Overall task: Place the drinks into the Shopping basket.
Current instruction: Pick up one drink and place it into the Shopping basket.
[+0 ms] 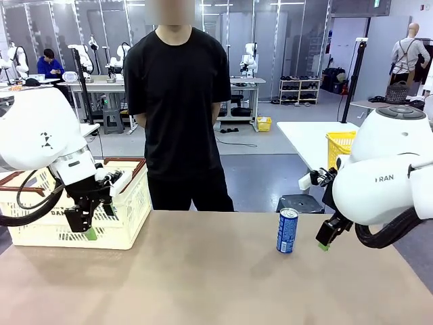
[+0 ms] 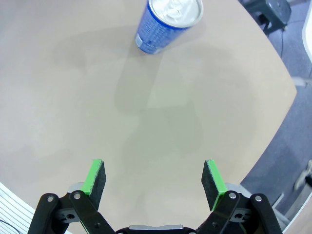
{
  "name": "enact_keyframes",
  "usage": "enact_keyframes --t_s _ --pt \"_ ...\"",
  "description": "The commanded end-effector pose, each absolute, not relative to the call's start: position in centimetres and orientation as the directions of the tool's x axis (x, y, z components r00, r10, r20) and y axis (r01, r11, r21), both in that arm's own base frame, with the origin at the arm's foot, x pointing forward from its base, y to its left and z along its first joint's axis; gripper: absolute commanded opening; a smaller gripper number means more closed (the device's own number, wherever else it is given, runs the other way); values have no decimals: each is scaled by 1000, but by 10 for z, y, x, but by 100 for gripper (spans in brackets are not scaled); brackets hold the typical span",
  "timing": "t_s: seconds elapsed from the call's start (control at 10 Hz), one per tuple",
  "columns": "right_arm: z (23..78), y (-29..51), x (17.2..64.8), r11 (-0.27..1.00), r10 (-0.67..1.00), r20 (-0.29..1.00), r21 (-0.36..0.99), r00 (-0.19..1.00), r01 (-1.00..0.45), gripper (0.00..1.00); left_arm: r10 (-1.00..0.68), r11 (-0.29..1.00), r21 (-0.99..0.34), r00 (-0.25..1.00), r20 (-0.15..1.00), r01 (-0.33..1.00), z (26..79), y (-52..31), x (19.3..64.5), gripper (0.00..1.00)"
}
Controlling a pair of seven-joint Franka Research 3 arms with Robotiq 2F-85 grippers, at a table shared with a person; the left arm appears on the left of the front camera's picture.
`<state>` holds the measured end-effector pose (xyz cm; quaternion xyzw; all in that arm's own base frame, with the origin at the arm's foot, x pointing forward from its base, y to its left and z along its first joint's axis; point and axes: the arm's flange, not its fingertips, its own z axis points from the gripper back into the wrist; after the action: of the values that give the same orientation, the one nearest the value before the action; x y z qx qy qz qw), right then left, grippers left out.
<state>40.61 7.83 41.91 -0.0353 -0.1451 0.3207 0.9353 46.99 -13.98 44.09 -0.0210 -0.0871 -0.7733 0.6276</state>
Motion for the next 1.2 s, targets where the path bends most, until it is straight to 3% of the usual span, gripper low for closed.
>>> enact_keyframes --t_s 0.0,0.4,0.7,1.1 --pt "427 82 428 680 718 315 -132 620 -721 99 -968 -206 95 -217 124 974 441 -138 468 100" --pt "445 100 482 634 755 326 -139 570 -760 99 -968 -206 95 -217 124 974 441 -138 468 100" --pt "449 112 525 630 750 311 -64 585 -774 99 -968 -206 95 -217 124 974 441 -138 468 100" --pt "448 115 547 612 769 265 -44 581 -790 99 -968 -206 95 -217 124 974 441 -138 468 100"
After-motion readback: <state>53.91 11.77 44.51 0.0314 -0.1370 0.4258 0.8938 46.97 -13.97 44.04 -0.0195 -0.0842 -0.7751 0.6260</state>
